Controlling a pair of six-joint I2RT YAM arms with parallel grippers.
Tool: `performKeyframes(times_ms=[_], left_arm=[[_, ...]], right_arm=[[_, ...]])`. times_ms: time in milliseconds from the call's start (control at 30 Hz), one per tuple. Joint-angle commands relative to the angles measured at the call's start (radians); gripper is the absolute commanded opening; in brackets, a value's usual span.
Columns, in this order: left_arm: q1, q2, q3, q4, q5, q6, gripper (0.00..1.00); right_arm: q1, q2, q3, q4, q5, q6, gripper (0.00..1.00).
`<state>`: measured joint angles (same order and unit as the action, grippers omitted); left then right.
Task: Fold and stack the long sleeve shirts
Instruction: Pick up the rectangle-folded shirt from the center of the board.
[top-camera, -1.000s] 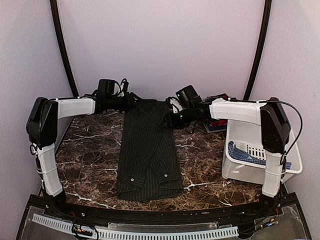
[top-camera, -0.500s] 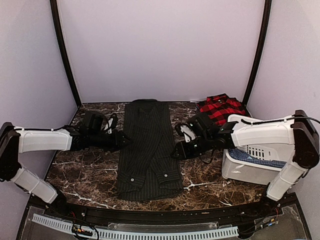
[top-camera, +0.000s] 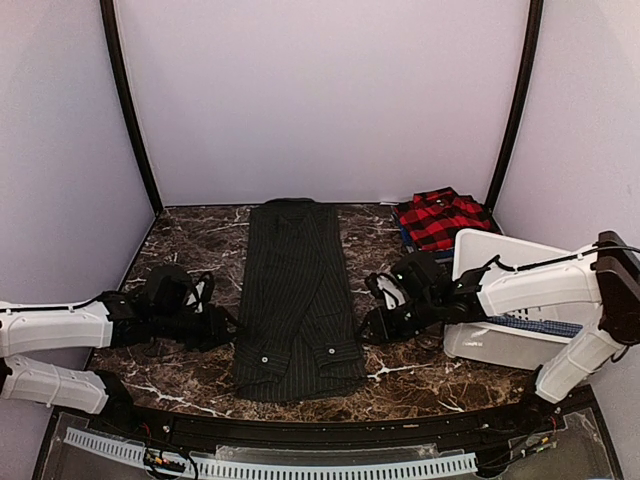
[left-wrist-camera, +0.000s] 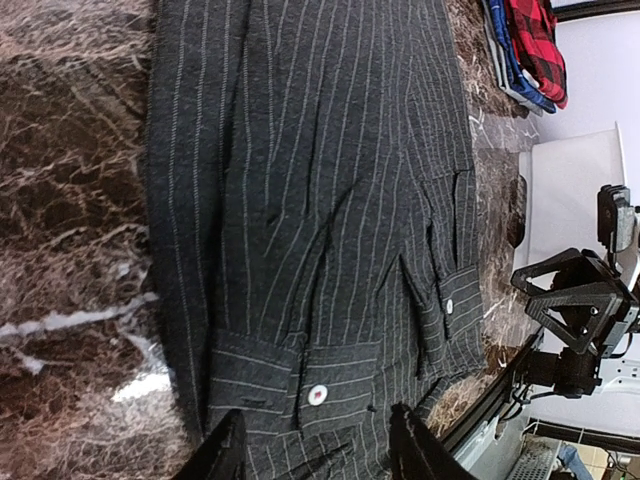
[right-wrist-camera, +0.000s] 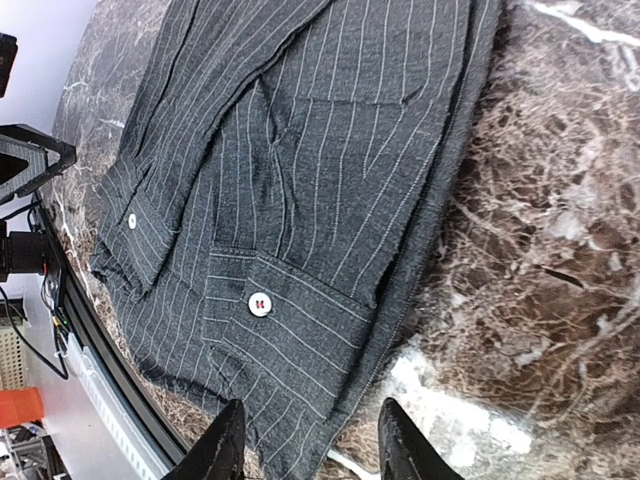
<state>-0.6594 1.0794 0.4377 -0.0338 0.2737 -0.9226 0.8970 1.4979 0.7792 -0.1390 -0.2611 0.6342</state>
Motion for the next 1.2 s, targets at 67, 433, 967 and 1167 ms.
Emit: performKeyframes(times_ms=[67, 433, 967, 1167], left_arm=[[-0.003, -0.057, -0.057, -0.104, -0.036, -0.033, 0.47], [-0.003, -0.059, -0.112, -0.080, 0.034, -0.064, 0.47], [-0.005, 0.087, -0.110, 0.031, 0.103, -0.070, 0.37], [-0.007, 0.109, -0.108, 0.075, 0.125, -0.089, 0.29]], right_arm=[[0.010, 0.071, -0.023, 0.104, -0.077, 0.039, 0.42], [0.010, 0.138, -0.036, 0.096, -0.105, 0.037, 0.41], [0.010, 0.183, -0.034, 0.132, -0.159, 0.062, 0.29], [0.009, 0.184, -0.011, 0.126, -0.164, 0.067, 0.26]])
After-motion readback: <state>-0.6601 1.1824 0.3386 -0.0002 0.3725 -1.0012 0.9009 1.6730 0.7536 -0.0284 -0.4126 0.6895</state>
